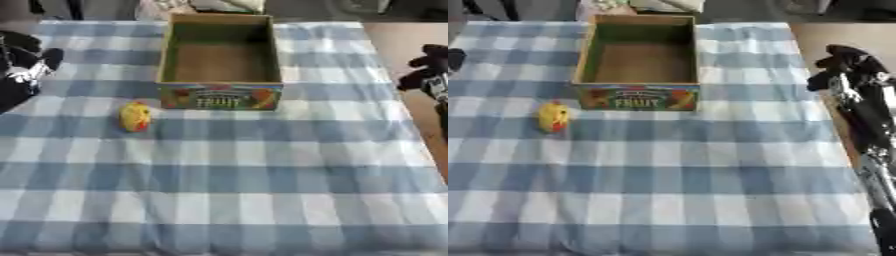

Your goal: Pick up objects on the table and place them in the box.

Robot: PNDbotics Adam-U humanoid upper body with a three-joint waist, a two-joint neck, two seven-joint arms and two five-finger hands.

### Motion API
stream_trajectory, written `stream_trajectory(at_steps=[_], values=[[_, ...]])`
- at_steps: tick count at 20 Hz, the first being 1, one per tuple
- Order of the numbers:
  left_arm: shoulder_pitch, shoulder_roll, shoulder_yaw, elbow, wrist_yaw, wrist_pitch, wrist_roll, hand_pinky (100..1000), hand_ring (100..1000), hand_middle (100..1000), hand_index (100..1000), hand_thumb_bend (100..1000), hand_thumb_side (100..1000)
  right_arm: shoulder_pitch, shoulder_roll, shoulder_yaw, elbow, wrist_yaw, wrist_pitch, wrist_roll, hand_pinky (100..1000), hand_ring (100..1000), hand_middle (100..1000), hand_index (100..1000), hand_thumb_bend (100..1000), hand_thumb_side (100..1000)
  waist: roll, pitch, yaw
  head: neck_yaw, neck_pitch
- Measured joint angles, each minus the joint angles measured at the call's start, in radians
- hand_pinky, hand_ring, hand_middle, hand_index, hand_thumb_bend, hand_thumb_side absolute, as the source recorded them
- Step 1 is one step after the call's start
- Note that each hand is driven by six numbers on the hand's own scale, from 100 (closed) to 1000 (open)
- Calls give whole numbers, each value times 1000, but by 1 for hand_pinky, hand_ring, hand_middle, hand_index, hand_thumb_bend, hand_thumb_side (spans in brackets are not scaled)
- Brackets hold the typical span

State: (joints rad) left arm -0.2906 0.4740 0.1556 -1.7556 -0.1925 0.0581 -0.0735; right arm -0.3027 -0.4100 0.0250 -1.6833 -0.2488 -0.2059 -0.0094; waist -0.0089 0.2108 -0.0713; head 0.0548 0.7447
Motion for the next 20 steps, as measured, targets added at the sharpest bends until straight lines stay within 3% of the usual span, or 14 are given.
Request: stream_trajectory(at_steps=[6,13,20], values=[[-6,47,-74,13,-83,-6,-107,644,596,593,700,610,418,0,0,0,0,0,1,3,572,569,614,787,100,438,2,0,-4,5,-2],[-15,65,-160,56,-158,12,-164,648,603,607,709,632,400,-1,0,2,0,0,2,4,572,569,614,787,100,439,4,0,-11,9,-3],[-10,73,-198,89,-235,14,-235,653,610,624,723,670,399,-1,0,6,0,0,2,7,572,570,614,787,100,440,7,0,-12,12,-3]])
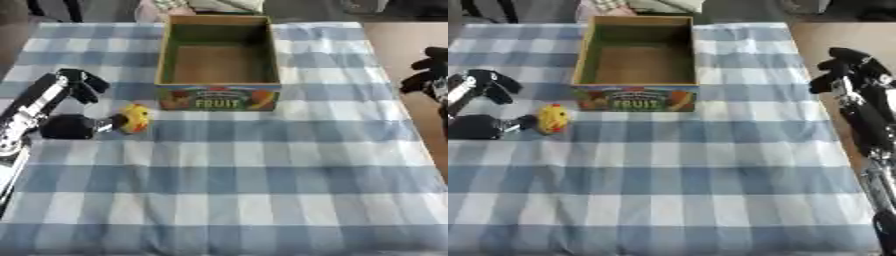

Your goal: Pick up objects on the table and place them in the box.

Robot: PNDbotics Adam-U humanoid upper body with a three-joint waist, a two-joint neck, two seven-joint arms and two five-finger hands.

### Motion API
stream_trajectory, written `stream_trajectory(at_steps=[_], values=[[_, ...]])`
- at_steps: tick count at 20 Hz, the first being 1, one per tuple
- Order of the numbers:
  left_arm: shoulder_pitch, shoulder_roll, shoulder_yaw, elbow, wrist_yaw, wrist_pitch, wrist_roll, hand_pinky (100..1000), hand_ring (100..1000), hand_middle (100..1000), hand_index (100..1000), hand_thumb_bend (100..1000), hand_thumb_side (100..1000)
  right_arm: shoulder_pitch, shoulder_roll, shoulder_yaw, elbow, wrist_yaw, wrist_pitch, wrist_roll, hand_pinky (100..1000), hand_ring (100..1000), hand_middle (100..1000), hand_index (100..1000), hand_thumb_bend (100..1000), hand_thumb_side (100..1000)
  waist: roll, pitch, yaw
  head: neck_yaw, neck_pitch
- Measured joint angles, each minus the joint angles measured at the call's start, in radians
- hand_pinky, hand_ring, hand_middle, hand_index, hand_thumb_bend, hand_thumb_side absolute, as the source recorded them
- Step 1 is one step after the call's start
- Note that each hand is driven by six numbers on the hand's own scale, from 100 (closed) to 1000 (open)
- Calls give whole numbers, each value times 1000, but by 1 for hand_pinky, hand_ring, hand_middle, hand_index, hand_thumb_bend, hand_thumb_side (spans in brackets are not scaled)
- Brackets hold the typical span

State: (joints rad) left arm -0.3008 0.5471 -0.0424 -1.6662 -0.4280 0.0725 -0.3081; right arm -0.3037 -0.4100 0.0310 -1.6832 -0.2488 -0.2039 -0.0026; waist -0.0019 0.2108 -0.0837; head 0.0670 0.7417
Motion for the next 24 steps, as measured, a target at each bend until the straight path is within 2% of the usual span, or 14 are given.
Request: stream_trajectory(at_steps=[6,17,24], values=[[-9,-2,-11,20,-22,3,1,650,609,625,722,683,397,0,0,0,0,0,0,1,572,569,613,786,100,440,0,0,-1,0,0],[-60,-47,-29,54,-93,20,84,650,607,624,714,680,389,0,0,0,0,0,2,2,572,569,611,786,100,440,0,-1,-6,0,0],[-69,-54,-42,67,-111,14,77,648,600,609,707,663,369,0,0,0,0,0,2,3,572,569,611,786,100,440,0,-1,-6,0,0]])
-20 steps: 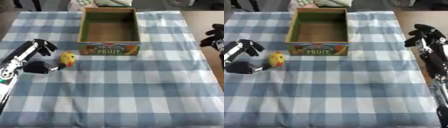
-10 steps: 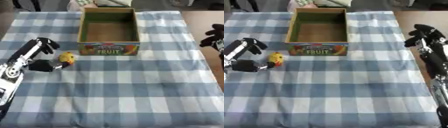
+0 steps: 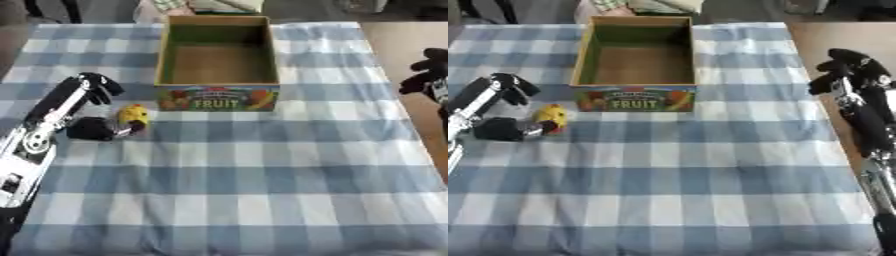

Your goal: Pick up objects on the table and place them in the box.

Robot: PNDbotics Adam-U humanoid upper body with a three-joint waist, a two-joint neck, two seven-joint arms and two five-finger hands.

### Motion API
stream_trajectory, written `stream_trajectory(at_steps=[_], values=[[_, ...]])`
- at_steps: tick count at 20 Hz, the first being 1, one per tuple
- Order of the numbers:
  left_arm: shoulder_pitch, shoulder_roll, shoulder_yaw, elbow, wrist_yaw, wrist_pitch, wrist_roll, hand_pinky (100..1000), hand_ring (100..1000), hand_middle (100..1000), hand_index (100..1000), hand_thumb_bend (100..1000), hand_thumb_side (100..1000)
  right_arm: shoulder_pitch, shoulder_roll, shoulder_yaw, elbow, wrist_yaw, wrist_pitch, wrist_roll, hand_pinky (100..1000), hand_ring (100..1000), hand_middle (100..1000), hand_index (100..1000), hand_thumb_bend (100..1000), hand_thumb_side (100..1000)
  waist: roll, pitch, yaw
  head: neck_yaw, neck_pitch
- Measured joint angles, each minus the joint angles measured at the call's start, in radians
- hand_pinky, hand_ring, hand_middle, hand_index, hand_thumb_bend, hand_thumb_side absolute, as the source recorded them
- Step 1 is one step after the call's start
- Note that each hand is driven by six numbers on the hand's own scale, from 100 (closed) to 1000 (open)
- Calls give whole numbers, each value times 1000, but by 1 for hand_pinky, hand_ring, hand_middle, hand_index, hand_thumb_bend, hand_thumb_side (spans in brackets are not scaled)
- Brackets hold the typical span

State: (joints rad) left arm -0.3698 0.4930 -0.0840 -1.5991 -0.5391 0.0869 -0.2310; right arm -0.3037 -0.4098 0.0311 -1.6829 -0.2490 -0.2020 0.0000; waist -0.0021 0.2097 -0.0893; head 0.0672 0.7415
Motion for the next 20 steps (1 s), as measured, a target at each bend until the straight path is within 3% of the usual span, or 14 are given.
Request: stream_trajectory(at_steps=[12,16,20], values=[[-10,-1,-19,36,-36,-12,-11,619,552,547,643,605,283,0,0,0,0,0,0,1,572,569,611,785,100,441,0,0,-4,0,0],[-13,-1,-24,54,-57,-11,5,598,513,504,599,524,206,0,0,0,0,-1,0,1,572,569,610,785,100,441,0,0,-4,0,0],[-19,-8,-27,67,-67,-8,17,576,470,455,543,364,100,0,0,0,1,-2,0,1,572,568,610,784,100,441,0,0,-5,0,0]])
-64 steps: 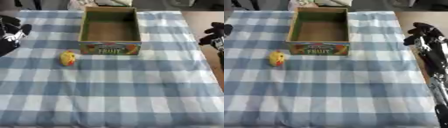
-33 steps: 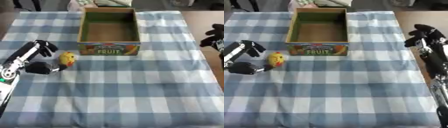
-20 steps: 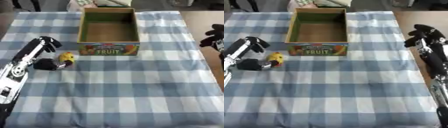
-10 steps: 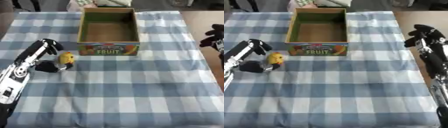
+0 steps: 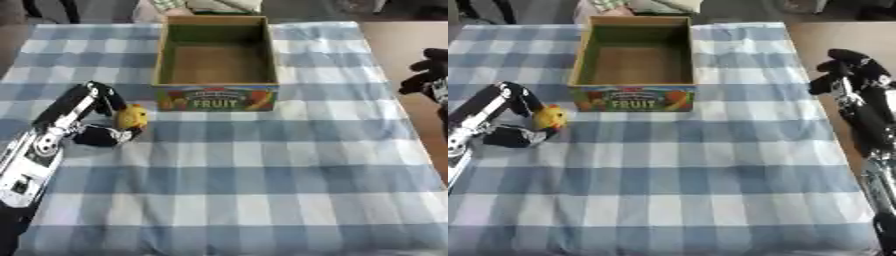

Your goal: Pick up objects on the table and place them in the box.

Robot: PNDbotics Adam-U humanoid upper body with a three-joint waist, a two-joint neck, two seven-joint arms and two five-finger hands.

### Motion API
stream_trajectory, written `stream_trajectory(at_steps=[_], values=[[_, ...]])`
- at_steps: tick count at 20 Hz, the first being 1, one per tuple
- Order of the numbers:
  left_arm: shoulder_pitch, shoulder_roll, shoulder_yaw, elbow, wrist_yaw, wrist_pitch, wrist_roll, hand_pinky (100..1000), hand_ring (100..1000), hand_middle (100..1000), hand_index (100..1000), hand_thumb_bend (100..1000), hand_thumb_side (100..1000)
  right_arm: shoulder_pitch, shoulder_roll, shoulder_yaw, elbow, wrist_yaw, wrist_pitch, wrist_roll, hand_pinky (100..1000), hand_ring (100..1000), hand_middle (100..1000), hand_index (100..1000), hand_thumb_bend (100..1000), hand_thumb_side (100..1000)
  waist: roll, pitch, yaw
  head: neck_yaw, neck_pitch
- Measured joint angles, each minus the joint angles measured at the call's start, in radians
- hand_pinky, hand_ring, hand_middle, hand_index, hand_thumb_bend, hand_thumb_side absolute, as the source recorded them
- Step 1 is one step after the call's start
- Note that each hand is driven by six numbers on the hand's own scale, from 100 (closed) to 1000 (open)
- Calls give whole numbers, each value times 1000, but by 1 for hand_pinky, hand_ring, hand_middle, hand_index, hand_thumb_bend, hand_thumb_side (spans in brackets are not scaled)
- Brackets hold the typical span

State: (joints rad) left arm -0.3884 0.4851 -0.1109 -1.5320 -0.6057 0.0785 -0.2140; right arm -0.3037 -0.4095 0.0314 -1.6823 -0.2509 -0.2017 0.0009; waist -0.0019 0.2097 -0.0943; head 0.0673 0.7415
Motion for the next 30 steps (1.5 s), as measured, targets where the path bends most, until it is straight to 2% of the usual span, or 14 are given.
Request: stream_trajectory(at_steps=[3,5,14,20,23,30], values=[[0,-1,-4,6,-4,1,5,553,428,405,493,234,100,0,0,0,0,0,0,0,572,568,610,784,100,441,0,0,-1,0,0],[-1,-1,-4,9,-7,3,14,548,415,389,476,195,100,0,0,0,0,0,0,0,572,568,610,784,100,441,0,0,-1,0,0],[-2,-1,-4,11,-10,12,58,518,364,330,415,161,100,0,0,0,3,0,0,0,572,569,610,784,100,441,1,0,-1,-5,0],[-18,6,1,-12,-10,21,114,472,286,221,303,100,100,1,0,0,3,0,0,0,572,569,610,784,100,441,3,0,-1,-8,0],[-42,24,12,-31,-23,26,148,456,257,183,266,100,100,1,0,0,4,0,0,0,573,569,610,784,100,440,6,-2,0,-9,0],[-141,68,22,-66,-22,32,194,448,256,181,265,100,100,5,0,0,5,0,0,0,572,569,610,784,100,440,7,-6,-3,-13,0]])
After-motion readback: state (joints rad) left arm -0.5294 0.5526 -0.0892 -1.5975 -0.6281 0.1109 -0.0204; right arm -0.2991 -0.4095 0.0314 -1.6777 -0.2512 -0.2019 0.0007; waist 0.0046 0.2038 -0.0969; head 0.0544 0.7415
